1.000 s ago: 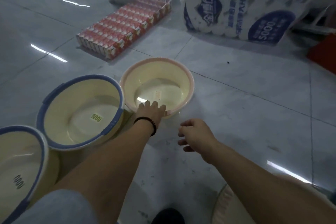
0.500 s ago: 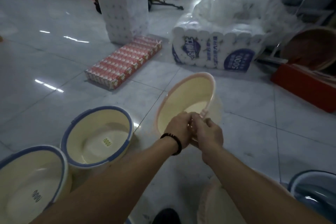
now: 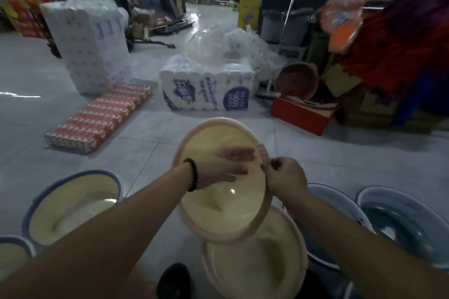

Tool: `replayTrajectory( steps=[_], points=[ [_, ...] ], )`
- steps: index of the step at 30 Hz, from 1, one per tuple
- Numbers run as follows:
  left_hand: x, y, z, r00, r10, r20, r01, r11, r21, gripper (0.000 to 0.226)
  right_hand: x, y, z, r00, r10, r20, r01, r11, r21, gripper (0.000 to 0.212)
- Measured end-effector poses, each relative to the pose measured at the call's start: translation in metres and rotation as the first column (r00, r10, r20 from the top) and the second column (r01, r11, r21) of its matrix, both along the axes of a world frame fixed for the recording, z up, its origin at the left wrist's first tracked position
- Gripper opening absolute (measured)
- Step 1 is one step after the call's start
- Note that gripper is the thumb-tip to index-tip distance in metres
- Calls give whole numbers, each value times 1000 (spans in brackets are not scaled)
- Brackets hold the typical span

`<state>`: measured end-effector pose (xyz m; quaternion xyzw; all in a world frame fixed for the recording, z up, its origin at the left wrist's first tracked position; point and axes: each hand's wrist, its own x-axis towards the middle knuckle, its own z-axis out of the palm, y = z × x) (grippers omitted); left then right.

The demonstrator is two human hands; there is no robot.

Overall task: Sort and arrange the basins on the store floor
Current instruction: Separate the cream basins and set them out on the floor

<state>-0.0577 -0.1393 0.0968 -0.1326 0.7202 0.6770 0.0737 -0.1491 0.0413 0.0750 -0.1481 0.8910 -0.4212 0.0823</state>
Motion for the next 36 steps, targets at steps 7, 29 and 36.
replayTrajectory(
  steps=[7, 29, 36],
  points=[
    [53, -47, -70, 783, 558, 274, -83, 531, -843, 89, -23, 111, -52, 985, -67, 161, 78, 995, -66, 49],
    [20, 31, -221, 605, 469, 643, 219, 679, -701, 29, -63, 141, -214, 857, -126, 499, -140, 876, 462, 39],
    [33, 43, -252, 633, 585, 507, -21, 668, -744, 31, -54, 144, -231, 855, -138, 500, -144, 863, 484, 45]
  ],
)
